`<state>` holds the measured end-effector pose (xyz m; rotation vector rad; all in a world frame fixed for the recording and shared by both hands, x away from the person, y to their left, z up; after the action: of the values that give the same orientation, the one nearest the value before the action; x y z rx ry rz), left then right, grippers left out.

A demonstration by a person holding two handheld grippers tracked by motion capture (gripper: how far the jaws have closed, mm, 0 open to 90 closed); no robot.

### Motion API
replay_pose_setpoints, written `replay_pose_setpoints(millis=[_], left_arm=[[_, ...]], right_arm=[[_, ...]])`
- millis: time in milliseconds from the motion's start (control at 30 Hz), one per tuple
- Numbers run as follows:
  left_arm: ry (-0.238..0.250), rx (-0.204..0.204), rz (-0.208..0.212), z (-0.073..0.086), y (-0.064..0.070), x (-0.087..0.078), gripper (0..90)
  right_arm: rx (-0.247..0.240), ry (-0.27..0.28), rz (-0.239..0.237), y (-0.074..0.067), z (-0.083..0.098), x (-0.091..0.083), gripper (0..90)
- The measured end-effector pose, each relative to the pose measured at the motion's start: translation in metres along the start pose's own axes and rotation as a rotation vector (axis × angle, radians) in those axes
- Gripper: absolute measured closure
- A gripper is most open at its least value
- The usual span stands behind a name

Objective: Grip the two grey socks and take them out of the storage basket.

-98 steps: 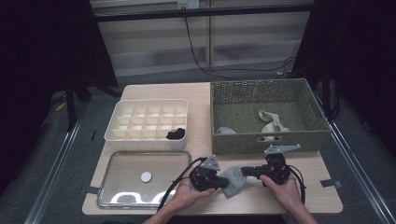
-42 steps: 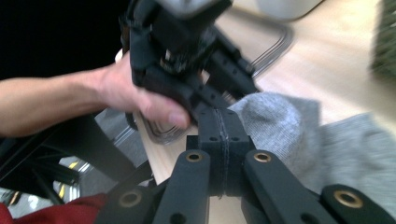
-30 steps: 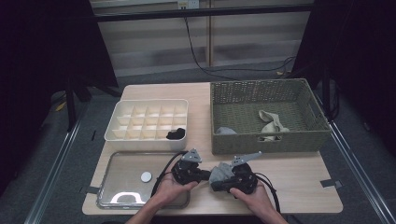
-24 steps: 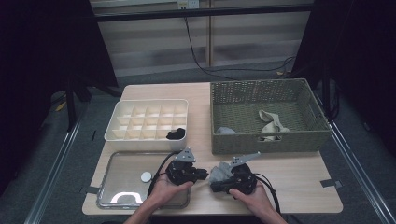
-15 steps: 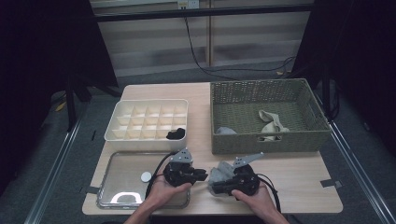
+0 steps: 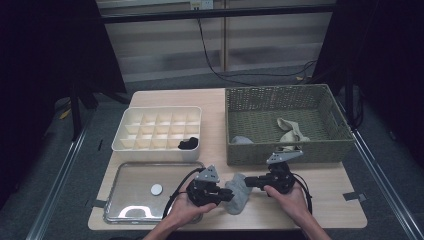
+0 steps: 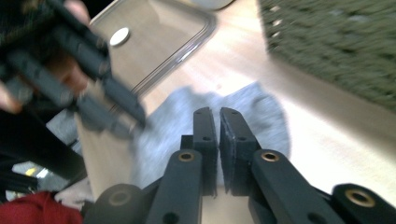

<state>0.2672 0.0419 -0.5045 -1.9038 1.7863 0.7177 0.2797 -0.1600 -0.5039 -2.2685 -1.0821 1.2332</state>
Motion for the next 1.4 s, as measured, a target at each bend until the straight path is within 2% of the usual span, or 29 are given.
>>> replay_pose_setpoints(millis=[133,233,367,400,433,500,533,567,633,667,700,733,767,800,867,967,1033,1067,1200,1233,1300,1367,1400], left_arm=[[-0.03,-0.009,0.017,0.005,0.003,0.008,80.7],[-0.071,0.012,0.034,0.009,0.007,0.016,80.4],[-0.1,0.021,0.022,0.009,0.009,0.019,80.4],[-0.104,0.019,0.02,0.009,0.009,0.019,80.4],[-0.085,0.015,0.041,0.01,0.009,0.019,80.7],[-0.093,0.012,0.044,0.011,0.009,0.017,81.2],[-0.09,-0.003,0.04,0.012,0.009,0.017,81.4],[-0.105,0.013,0.047,0.014,0.009,0.014,81.5],[-0.104,0.008,0.039,0.015,0.008,0.012,81.9],[-0.118,0.024,0.034,0.016,0.006,0.01,81.9],[-0.109,0.01,0.026,0.017,0.006,0.009,81.9],[-0.132,0.024,0.03,0.018,0.004,0.007,81.9],[-0.107,0.01,0.025,0.018,0.003,0.007,81.9],[-0.125,0.034,0.024,0.019,0.001,0.005,81.9],[-0.134,0.022,0.013,0.019,0.0,0.004,81.8],[-0.112,0.002,-0.006,0.02,-0.002,0.005,81.8],[-0.115,0.002,-0.006,0.02,-0.004,0.004,81.4],[-0.12,0.01,-0.019,0.02,-0.006,0.004,80.8],[-0.099,-0.016,-0.032,0.02,-0.012,0.006,78.0],[-0.078,-0.023,-0.038,0.019,-0.013,0.007,77.6],[-0.087,-0.022,-0.045,0.019,-0.016,0.007,76.7],[-0.058,-0.037,-0.049,0.018,-0.017,0.009,75.6],[-0.063,-0.039,-0.05,0.018,-0.018,0.009,74.9]], right_arm=[[0.0,-0.025,0.024,0.008,-0.003,0.011,88.1],[-0.004,-0.043,0.027,0.012,-0.003,0.02,88.1],[-0.002,-0.065,0.04,0.017,-0.001,0.027,88.1],[-0.002,-0.065,0.04,0.017,-0.001,0.027,88.1],[-0.007,-0.074,0.055,0.019,0.001,0.028,87.7],[-0.007,-0.074,0.064,0.021,0.003,0.028,87.7],[-0.005,-0.068,0.065,0.023,0.003,0.026,87.9],[-0.003,-0.065,0.068,0.023,0.003,0.025,88.4],[-0.006,-0.064,0.079,0.025,0.004,0.022,89.0],[-0.006,-0.066,0.085,0.026,0.005,0.021,89.2],[-0.007,-0.068,0.094,0.026,0.006,0.018,89.3],[-0.01,-0.067,0.096,0.027,0.008,0.015,89.3],[-0.009,-0.069,0.099,0.027,0.009,0.013,89.3],[-0.008,-0.069,0.108,0.027,0.012,0.01,88.6],[-0.009,-0.063,0.111,0.027,0.015,0.006,88.0],[-0.01,-0.07,0.119,0.024,0.021,0.002,87.9],[-0.008,-0.071,0.117,0.023,0.024,-0.001,88.0],[-0.004,-0.072,0.116,0.023,0.025,-0.002,88.1],[0.001,-0.071,0.116,0.021,0.034,-0.01,87.9],[-0.004,-0.071,0.122,0.019,0.037,-0.011,87.9],[0.0,-0.072,0.119,0.018,0.041,-0.014,87.7],[0.01,-0.076,0.107,0.016,0.046,-0.018,86.9],[0.009,-0.076,0.107,0.016,0.048,-0.019,86.9]])
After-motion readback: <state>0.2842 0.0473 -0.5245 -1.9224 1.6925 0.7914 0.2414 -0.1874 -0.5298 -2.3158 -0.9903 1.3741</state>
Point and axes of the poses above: each handheld gripper's, and its own axes: x roughly forward along the jaws, z roughly out of its underside, y roughly to its right, the point moved 4 cm from there along x, roughly forward along the jaws, and after that the axes turned 15 degrees about x, right-handed, at the moved point
